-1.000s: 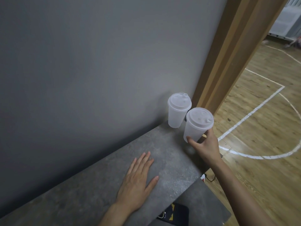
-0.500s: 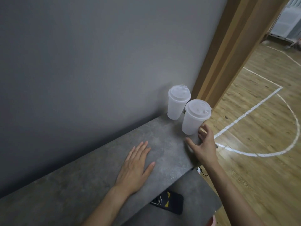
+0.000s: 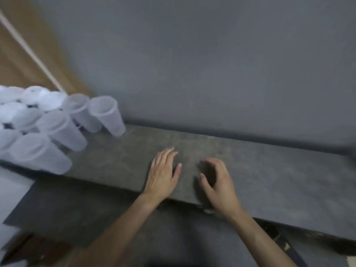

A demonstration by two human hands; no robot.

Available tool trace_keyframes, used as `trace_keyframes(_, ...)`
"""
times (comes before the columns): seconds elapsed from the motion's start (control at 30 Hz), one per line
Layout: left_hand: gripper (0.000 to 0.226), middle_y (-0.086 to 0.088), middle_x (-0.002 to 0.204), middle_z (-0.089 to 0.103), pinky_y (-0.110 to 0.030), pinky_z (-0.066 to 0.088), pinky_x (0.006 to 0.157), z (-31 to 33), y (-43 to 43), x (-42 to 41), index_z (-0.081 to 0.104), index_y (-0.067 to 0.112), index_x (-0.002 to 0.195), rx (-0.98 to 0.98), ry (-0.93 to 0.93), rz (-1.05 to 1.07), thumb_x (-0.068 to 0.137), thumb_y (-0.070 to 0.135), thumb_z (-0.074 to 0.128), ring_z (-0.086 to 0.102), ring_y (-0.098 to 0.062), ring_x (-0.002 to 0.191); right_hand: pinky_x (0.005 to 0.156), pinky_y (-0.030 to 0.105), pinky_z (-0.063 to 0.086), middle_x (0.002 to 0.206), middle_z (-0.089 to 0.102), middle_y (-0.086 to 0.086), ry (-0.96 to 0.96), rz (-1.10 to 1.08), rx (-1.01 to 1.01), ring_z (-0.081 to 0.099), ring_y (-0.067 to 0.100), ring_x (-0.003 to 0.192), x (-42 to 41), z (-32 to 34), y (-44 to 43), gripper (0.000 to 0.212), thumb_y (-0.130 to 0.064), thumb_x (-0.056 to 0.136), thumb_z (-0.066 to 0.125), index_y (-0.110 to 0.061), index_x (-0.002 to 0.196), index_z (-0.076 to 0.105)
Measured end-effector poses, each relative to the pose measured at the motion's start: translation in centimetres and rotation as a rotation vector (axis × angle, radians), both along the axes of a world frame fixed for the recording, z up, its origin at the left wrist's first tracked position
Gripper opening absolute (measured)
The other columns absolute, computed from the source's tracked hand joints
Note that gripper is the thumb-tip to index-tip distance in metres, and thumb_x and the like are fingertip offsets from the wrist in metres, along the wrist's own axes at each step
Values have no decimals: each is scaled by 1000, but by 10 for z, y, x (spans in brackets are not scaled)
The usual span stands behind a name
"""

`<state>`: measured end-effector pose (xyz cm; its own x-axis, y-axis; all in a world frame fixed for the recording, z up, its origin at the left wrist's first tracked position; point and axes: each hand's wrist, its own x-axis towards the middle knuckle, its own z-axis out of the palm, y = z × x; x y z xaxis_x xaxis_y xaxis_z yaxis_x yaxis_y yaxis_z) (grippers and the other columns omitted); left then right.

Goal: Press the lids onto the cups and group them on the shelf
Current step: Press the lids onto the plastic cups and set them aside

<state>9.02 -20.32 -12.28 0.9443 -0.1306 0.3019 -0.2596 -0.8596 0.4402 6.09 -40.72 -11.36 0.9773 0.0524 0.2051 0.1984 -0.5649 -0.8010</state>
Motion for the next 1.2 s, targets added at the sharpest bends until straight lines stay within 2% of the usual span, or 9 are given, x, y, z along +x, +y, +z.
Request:
trace_keyframes(0.23, 39, -7, 141, 55, -42, 40, 112, 42, 156, -53, 55, 11, 135, 45, -129, 289, 99, 26, 59, 49, -24, 133, 102, 6, 33, 123, 57, -2, -22, 290, -58, 55, 11, 114, 13, 14, 143, 36, -7, 91, 74, -7, 124, 62)
trace_keyframes(0.4, 55, -14, 146, 50, -42, 32, 117, 94, 230, -51, 51, 7, 139, 144, -364, 621, 92, 27, 70, 43, -30, 140, 112, 31, 43, 136, 54, -6, 60, 369, -67, 51, 7, 126, 15, 28, 204, 42, -20, 96, 70, -16, 135, 57)
trace_keyframes(0.5, 80, -19, 154, 42, -50, 23, 122, 105, 268, -34, 39, 4, 148, 190, -206, 755, 87, 40, 75, 33, -36, 147, 119, 29, 34, 152, 45, -3, 8, 373, -163, 42, 11, 141, 37, 48, 237, 52, -25, 98, 68, -17, 146, 49)
trace_keyframes(0.57, 80, -22, 153, 41, -55, 21, 123, 94, 279, -31, 41, 3, 145, 264, -149, 743, 85, 43, 77, 32, -40, 147, 119, 31, 30, 158, 39, 3, -74, 322, -236, 37, 19, 146, 61, 65, 259, 60, -22, 96, 70, -12, 150, 46)
trace_keyframes(0.67, 66, -23, 148, 45, -59, 27, 120, 78, 284, -35, 46, 6, 135, 305, -213, 710, 87, 38, 76, 35, -42, 144, 119, 48, 37, 156, 41, 17, -220, 237, -323, 41, 35, 142, 107, 85, 287, 70, -16, 87, 77, -2, 147, 45)
trace_keyframes(0.83, 52, -22, 143, 48, -56, 45, 106, 77, 282, -40, 53, 6, 123, 168, -336, 660, 86, 32, 78, 45, -41, 135, 117, 54, 36, 161, 32, 24, -181, 211, -446, 32, 45, 147, 156, 97, 315, 79, -33, 85, 82, -2, 146, 42)
trace_keyframes(0.9, 48, -20, 143, 47, -51, 52, 100, 78, 281, -42, 56, 5, 119, 107, -338, 625, 85, 28, 80, 47, -37, 131, 115, 53, 37, 161, 30, 23, -124, 189, -413, 31, 44, 148, 160, 97, 318, 77, -37, 86, 82, -4, 143, 43)
trace_keyframes(1.07, 41, -16, 138, 51, -39, 54, 94, 73, 258, -52, 60, 5, 116, 53, -359, 563, 82, 19, 80, 50, -32, 123, 99, 51, 47, 138, 46, 18, -116, 141, -190, 49, 41, 118, 148, 92, 295, 58, -17, 78, 85, -1, 123, 51)
trace_keyframes(1.2, 42, -16, 130, 57, -41, 49, 95, 80, 229, -39, 60, 8, 118, 217, -359, 521, 86, 30, 77, 54, -33, 117, 98, 44, 46, 136, 47, 14, -131, 113, -120, 49, 38, 118, 130, 86, 242, 61, -18, 76, 86, -3, 123, 51)
